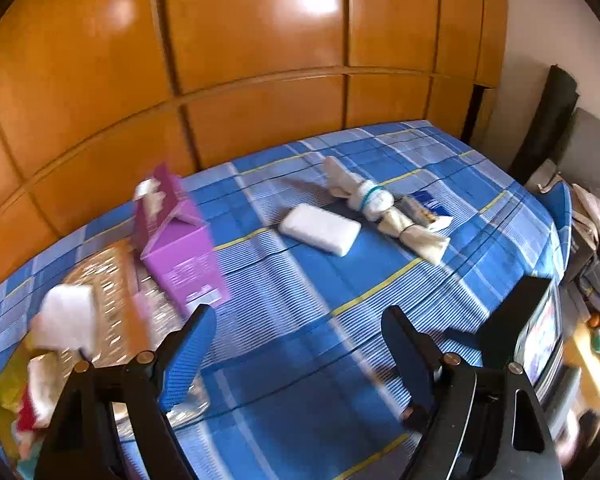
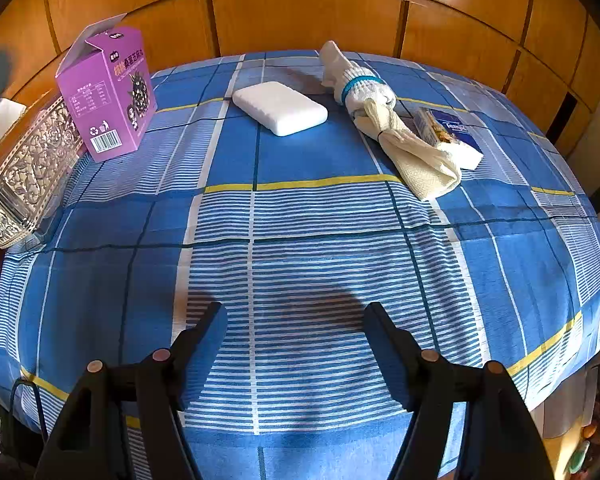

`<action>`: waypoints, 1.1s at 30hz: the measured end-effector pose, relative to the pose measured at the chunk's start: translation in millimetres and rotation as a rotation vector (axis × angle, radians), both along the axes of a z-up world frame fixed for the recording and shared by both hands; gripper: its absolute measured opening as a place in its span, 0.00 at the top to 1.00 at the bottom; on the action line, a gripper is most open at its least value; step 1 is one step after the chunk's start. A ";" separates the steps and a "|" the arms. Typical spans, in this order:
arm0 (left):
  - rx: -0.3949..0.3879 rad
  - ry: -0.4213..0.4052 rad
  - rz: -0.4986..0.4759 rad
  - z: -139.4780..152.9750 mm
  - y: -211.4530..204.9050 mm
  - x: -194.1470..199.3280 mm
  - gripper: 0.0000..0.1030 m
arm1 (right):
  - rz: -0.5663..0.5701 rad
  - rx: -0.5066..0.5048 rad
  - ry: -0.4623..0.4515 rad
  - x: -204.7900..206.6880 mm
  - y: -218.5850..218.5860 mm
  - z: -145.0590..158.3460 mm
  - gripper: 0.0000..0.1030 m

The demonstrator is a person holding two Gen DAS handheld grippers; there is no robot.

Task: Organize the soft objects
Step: 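Grasp the white bar with the left tool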

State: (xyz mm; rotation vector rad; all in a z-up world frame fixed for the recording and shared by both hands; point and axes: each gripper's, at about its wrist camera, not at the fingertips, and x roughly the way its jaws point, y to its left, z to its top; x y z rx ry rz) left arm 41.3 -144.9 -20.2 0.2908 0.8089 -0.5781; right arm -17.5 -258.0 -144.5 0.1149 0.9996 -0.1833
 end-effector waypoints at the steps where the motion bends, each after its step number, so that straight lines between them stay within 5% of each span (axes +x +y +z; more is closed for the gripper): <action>1: -0.007 0.017 -0.011 -2.0 -8.3 4.3 0.18 | 0.001 -0.002 -0.001 0.0 0.3 -0.1 0.30; 8: -0.022 0.166 0.006 -29.5 -56.9 51.9 0.24 | 0.008 0.004 -0.011 -1.4 -0.5 0.1 0.28; 18: -0.070 0.404 0.188 -78.4 -86.6 129.4 0.25 | 0.010 0.013 -0.030 -2.6 2.2 -1.0 0.23; 33: -0.030 0.471 0.367 -113.5 -128.0 191.0 0.20 | 0.023 0.036 -0.047 -2.9 1.5 -1.9 0.16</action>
